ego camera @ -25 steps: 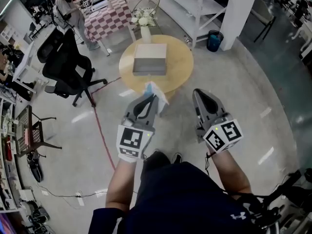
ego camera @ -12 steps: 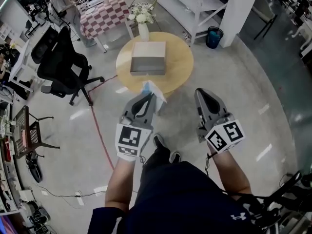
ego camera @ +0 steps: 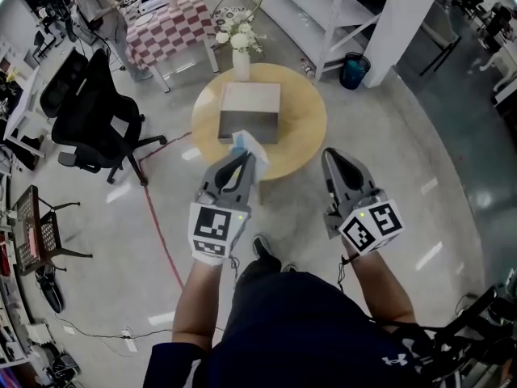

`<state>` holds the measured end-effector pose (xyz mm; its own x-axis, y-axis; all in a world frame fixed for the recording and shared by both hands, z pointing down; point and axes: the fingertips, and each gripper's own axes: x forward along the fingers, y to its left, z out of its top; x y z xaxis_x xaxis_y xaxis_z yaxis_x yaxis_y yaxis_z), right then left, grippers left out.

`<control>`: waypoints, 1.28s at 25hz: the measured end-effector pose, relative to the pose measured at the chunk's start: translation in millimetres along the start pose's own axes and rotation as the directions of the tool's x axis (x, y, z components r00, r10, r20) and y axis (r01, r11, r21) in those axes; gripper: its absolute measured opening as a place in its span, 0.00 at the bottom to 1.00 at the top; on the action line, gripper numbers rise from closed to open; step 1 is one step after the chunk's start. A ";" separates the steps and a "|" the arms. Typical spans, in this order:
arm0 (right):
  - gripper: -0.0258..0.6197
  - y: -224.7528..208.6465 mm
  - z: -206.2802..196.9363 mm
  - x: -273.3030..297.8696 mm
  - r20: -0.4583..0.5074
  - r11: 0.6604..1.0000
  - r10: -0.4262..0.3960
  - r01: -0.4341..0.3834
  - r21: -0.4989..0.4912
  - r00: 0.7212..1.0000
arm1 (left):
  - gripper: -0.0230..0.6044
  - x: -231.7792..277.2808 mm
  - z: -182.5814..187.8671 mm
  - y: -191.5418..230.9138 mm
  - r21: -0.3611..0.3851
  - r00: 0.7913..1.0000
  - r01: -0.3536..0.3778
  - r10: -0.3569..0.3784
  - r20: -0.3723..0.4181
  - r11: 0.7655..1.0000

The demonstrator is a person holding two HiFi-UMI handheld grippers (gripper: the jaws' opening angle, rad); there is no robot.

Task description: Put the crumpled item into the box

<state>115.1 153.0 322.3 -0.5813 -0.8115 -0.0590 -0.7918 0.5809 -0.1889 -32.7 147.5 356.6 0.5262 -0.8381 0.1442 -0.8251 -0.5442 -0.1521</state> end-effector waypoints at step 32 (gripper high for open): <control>0.04 -10.2 -23.2 149.6 -0.099 0.999 0.046 -0.044 0.026 0.994 | 0.06 58.3 -28.3 125.4 -0.053 0.999 -0.031 0.029 -0.032 0.998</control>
<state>31.8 27.2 338.1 -0.6332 -0.7734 0.0298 -0.7602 0.6142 -0.2118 -111.3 31.5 373.6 0.4952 -0.8517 0.1714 -0.8504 -0.5155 -0.1049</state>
